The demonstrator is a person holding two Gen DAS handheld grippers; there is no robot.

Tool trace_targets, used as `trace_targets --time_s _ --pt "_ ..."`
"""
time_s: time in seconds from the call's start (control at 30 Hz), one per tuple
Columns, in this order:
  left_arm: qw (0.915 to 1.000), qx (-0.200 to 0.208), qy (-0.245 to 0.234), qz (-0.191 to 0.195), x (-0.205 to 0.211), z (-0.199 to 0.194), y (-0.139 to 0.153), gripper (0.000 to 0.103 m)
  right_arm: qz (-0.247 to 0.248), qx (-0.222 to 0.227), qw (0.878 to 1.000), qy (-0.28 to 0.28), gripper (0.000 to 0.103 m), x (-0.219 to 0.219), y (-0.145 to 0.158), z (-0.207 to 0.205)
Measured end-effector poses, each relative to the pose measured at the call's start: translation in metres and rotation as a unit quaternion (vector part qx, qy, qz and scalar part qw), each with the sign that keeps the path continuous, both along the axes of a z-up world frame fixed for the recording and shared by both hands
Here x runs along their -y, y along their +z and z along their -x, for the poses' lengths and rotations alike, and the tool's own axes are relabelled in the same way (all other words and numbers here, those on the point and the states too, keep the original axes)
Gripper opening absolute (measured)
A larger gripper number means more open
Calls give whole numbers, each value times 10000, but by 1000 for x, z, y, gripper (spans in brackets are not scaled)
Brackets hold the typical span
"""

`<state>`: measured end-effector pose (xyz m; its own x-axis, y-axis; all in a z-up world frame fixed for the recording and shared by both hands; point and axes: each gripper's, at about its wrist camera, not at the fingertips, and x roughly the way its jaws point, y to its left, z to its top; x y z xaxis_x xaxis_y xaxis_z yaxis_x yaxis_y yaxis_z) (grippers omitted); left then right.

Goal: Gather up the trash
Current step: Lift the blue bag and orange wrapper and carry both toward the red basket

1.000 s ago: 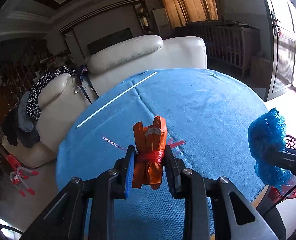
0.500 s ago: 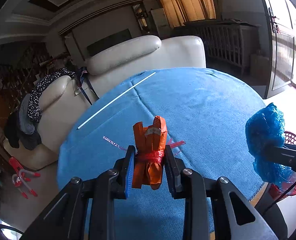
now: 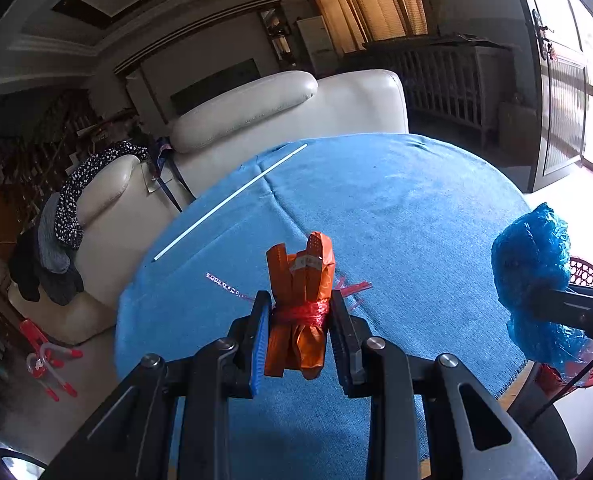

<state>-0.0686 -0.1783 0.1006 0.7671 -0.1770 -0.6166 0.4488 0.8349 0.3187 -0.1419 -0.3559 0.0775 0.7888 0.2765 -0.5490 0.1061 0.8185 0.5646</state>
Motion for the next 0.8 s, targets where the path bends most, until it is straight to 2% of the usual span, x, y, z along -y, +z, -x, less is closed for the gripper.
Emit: trace_targets --time_s 0.8 --pt "9995 82 -263 -132 17 13 0 30 -194 79 9995 -229 43 14 -3 22"
